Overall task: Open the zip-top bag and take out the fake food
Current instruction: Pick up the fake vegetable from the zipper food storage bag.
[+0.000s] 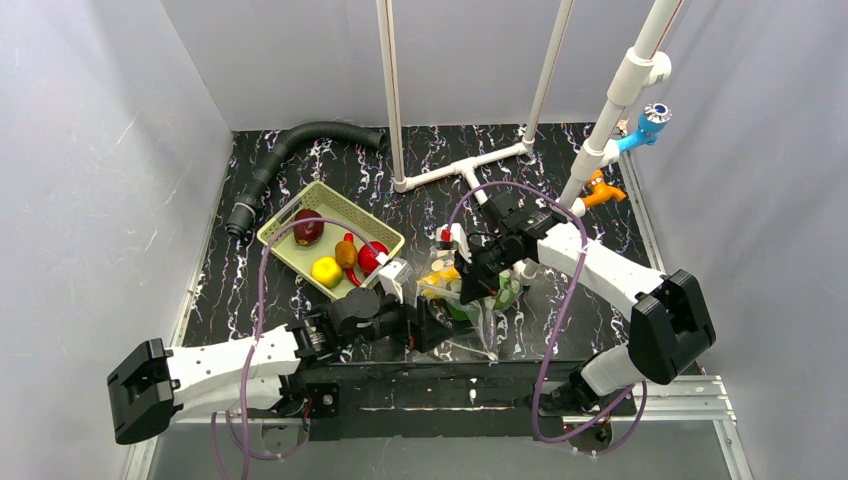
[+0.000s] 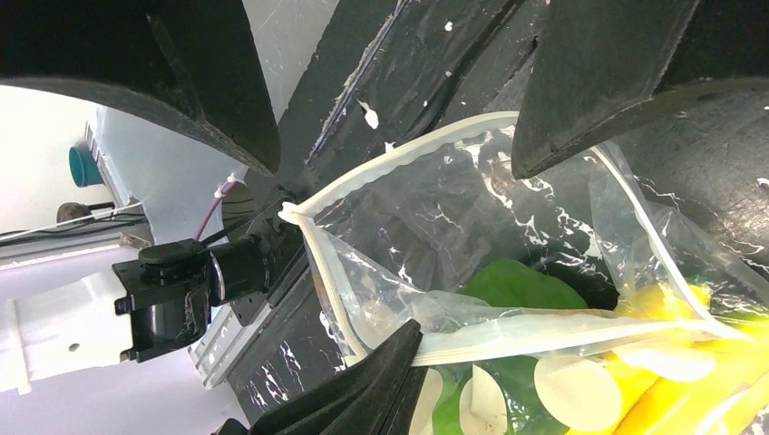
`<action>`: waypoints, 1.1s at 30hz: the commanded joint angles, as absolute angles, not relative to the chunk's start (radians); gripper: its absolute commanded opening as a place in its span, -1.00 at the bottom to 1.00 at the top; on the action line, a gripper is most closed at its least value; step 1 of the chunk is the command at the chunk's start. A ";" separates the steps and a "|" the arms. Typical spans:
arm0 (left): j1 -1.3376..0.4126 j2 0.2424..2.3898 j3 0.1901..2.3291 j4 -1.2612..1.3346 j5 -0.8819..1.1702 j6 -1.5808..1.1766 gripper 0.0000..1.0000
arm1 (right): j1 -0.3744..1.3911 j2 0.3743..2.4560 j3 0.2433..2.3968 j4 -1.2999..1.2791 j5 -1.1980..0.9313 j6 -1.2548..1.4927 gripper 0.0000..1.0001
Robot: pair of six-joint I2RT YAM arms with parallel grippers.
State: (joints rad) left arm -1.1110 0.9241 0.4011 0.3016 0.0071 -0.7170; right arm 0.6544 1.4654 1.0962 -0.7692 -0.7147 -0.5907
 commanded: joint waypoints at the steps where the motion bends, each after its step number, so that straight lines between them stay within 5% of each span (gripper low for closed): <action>1: -1.126 0.931 0.420 0.329 -0.022 -0.681 0.97 | 0.648 1.434 1.127 -0.790 -0.761 -0.579 -0.97; 33: -1.158 1.288 0.503 0.541 -0.331 -0.496 0.90 | 0.632 1.411 1.137 -0.746 -0.779 -0.508 -0.97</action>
State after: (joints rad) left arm -1.1542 1.2697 0.4610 0.4892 -0.2459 -0.5297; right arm 0.6350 1.4387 1.1168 -0.7589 -0.7586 -0.5220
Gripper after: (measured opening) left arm 0.949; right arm 0.020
